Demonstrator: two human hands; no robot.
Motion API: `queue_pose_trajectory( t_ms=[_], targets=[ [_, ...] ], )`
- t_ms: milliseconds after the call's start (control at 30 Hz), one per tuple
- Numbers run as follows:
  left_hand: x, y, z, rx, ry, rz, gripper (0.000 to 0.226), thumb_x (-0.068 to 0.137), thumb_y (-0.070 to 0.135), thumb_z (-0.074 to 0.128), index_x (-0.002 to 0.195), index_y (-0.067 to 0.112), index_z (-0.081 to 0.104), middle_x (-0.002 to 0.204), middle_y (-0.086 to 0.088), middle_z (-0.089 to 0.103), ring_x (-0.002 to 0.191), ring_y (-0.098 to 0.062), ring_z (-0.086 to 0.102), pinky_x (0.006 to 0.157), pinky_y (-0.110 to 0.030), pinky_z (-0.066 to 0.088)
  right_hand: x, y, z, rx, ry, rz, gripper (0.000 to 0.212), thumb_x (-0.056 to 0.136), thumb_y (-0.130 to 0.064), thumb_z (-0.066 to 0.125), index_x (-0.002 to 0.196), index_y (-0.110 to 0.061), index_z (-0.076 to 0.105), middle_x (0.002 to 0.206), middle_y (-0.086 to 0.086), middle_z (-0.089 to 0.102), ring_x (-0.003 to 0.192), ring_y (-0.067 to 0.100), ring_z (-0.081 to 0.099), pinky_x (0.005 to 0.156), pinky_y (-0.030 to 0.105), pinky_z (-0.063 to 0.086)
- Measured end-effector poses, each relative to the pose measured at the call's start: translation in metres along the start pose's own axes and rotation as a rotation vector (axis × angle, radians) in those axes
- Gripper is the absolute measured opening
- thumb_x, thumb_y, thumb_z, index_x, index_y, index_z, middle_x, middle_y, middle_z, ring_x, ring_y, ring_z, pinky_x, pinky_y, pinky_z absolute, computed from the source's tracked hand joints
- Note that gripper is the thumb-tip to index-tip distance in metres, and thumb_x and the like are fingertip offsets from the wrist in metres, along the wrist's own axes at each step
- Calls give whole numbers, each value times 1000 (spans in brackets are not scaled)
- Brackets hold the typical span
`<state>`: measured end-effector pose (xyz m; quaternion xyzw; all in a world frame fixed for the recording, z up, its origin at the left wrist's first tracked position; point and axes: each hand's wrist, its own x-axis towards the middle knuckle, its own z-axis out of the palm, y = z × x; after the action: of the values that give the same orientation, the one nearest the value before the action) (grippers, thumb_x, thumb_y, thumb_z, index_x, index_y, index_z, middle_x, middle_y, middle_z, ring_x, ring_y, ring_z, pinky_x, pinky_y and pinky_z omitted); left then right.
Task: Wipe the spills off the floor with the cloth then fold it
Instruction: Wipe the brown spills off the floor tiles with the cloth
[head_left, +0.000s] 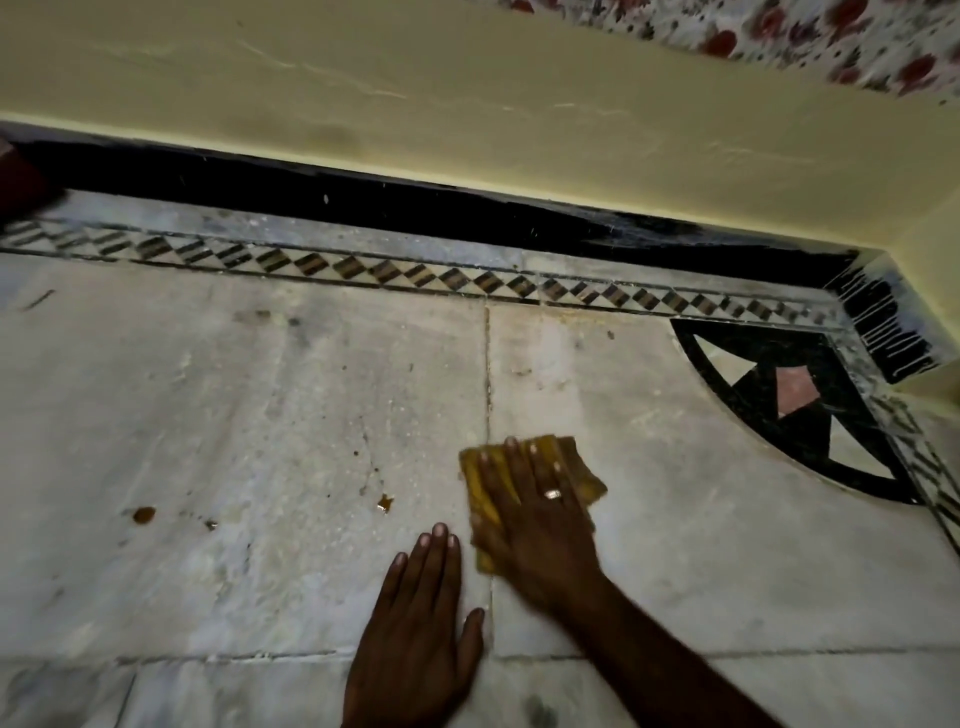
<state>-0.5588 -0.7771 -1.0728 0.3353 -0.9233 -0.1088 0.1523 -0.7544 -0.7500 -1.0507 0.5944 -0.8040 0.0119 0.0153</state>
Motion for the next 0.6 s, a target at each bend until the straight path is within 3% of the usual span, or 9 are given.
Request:
queue_pose_trajectory(
  t_ms=[67,167,233,367,433,600],
  targets=[
    [0,2,-1,-10,1,-4,67,92,44,49,144,3,46,155,-14,40,142,-28,41,111,-45,34,-24,17,-4,-9,-2,-63,63,106,-54,21,159,-20,27,165,15,24,151,40,24,121,58,20],
    [1,3,-4,-33,22,2,66,92,41,53,145,2,44,155,-15,40,144,-27,38,113,-45,36,16,34,-1,-20,0,159,67,105,-54,13,158,-17,28,162,20,28,148,43,29,119,61,20],
    [0,3,-3,-23,38,13,65,94,38,53,146,2,43,156,-15,39,146,-26,35,115,-45,36,56,3,2,18,-65,227,71,101,-56,15,160,-18,23,164,20,25,150,44,24,121,61,16],
    [-9,-6,-12,-4,33,-55,56,94,30,52,142,1,50,155,-14,39,146,-28,34,112,-50,37,41,-56,2,54,-55,-79,65,101,-49,25,158,-18,29,163,17,29,149,40,28,119,54,16],
    [-25,-17,-17,21,59,-56,55,94,30,51,141,1,51,152,-15,44,145,-30,35,111,-53,38,14,-48,1,68,-81,-146,61,106,-50,17,159,-21,27,164,13,28,151,36,27,119,54,19],
    [-47,-67,-38,82,23,-357,68,97,44,41,149,-1,37,159,-18,30,149,-30,28,118,-51,26,68,-67,4,53,-85,40,68,101,-53,11,161,-21,20,166,15,22,151,39,23,123,56,11]
  ],
)
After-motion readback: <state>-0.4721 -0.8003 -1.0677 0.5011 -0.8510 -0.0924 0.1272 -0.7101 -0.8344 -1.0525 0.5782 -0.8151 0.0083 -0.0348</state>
